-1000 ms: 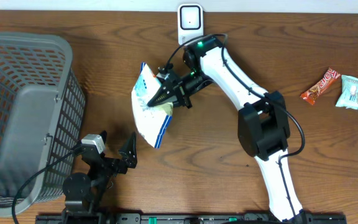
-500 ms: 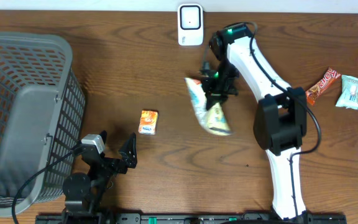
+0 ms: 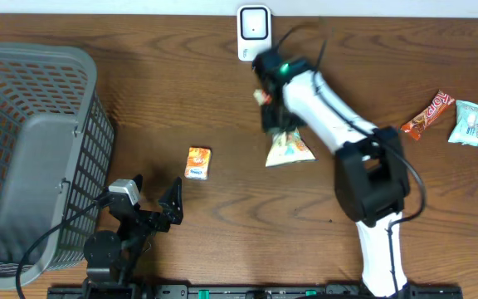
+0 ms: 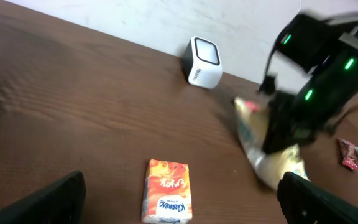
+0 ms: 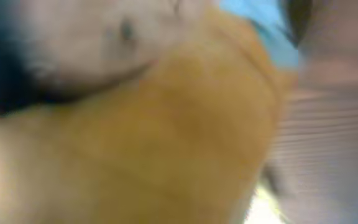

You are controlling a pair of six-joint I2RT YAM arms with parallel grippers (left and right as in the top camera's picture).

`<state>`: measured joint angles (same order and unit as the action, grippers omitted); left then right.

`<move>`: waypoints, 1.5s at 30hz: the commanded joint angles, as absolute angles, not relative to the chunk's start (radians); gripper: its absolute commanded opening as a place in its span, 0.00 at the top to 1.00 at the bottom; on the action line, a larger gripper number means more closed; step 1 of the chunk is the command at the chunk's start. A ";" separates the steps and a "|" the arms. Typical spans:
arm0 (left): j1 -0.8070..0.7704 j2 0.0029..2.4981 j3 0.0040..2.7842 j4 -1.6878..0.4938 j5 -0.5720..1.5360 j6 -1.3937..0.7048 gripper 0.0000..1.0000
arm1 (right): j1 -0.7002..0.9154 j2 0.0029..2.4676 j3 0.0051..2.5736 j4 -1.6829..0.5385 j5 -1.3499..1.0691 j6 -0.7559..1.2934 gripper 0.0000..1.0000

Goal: Scan the item barcode
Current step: 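Lift the chip bag with the right gripper toward the scanner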

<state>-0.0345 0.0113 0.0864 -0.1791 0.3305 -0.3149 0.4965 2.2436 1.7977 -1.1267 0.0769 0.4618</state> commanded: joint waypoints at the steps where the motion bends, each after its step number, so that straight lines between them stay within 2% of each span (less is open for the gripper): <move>1: -0.037 0.012 0.073 -0.186 0.325 -0.320 0.02 | 0.543 2.265 1.736 -1.124 -0.106 0.435 0.99; 5: -0.037 0.012 0.073 -0.186 0.324 -0.320 0.02 | 0.547 2.239 1.844 -1.244 -0.272 0.353 0.99; 9: -0.037 0.012 0.073 -0.186 0.324 -0.320 0.02 | 0.496 2.225 2.001 -1.473 -0.777 0.107 0.99; 11: -0.037 0.012 0.073 -0.186 0.324 -0.320 0.02 | 0.462 2.225 2.045 -1.576 -0.919 0.043 0.99; 14: -0.037 0.012 0.073 -0.186 0.325 -0.320 0.02 | 0.406 2.225 2.054 -1.702 -1.001 0.043 0.99; 16: -0.037 0.012 0.073 -0.186 0.325 -0.320 0.02 | 0.375 2.225 2.037 -1.702 -1.053 0.073 0.99; 19: -0.037 0.012 0.073 -0.186 0.324 -0.320 0.02 | 0.340 2.225 2.023 -1.702 -1.156 0.162 0.92; 21: -0.037 0.012 0.073 -0.186 0.325 -0.320 0.02 | 0.322 2.225 2.019 -1.702 -1.242 0.164 0.99; 29: -0.037 0.012 0.073 -0.186 0.325 -0.320 0.02 | 0.281 2.225 2.014 -1.702 -1.563 0.329 0.99; 32: -0.037 0.012 0.073 -0.186 0.324 -0.320 0.02 | 0.269 2.225 2.014 -1.702 -1.562 0.309 0.99; 36: -0.037 0.012 0.073 -0.186 0.324 -0.320 0.02 | 0.249 2.225 2.014 -1.702 -1.554 -0.056 0.99; 40: -0.037 0.012 0.073 -0.186 0.324 -0.320 0.02 | 0.224 2.225 2.014 -1.702 -1.432 -0.354 0.99; 43: -0.037 0.012 0.073 -0.186 0.324 -0.320 0.02 | 0.221 2.226 2.013 -1.702 -1.299 -0.545 0.99; 45: -0.037 0.012 0.073 -0.186 0.324 -0.320 0.02 | 0.233 2.228 1.996 -1.695 -1.233 -0.588 0.99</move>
<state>-0.0349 0.0113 0.0864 -0.1795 0.3305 -0.3149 0.2234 2.2292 2.0151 -1.6997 -1.3361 -0.3424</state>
